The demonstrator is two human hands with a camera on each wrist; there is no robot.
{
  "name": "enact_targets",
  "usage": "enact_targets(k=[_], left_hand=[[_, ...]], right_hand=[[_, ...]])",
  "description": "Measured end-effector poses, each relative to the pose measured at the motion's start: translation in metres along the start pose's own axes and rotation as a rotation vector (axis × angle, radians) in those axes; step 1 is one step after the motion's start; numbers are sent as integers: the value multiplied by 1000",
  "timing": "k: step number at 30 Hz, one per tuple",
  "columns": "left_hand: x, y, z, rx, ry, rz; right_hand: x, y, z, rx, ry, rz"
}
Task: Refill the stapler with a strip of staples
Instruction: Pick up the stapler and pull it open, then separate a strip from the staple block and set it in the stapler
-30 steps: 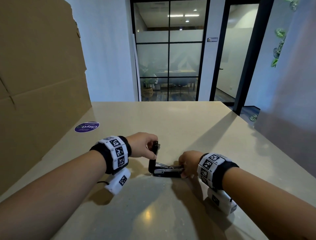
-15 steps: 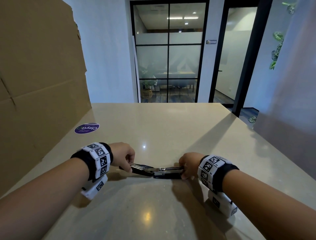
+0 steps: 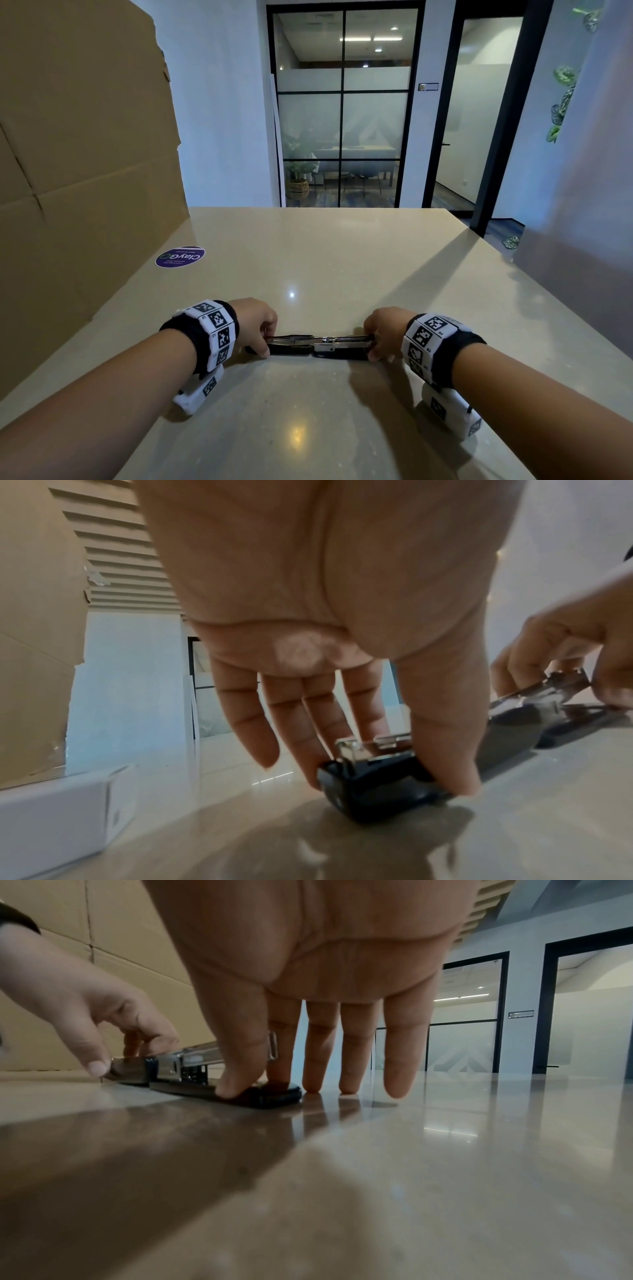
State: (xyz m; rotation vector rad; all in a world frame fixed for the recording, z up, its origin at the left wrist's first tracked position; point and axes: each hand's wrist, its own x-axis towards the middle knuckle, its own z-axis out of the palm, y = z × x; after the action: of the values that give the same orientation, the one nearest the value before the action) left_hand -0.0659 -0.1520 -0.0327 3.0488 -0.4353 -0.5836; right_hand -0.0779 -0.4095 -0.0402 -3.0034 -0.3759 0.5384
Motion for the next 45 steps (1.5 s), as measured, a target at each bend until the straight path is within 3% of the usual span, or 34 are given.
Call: enact_targets(k=[10,17,22,25,32,40,45], left_hand=[[0,-6,-2,-34,-10,-9],[-8,-55,-36,60,183,-158],[-7,-91,-35,236,6,-337],[-5,-96,-26,246,-65,-368],[17,-73,-27,200,28,-304],[58,1,-37,181,66,-81],[65,35,-40,46,75,72]], right_hand=[[1,-3,-2,-26,-31,5],[-1,-3,-3,-44,-35,-3],[1,-1,-4,-59,-33,-17],[3,-1,-4,-77,-35,-19],[6,-1,-4,-105,-55,-20],[4,8,-7,35,-53,-29],[7,9,-20,144,123,-72]])
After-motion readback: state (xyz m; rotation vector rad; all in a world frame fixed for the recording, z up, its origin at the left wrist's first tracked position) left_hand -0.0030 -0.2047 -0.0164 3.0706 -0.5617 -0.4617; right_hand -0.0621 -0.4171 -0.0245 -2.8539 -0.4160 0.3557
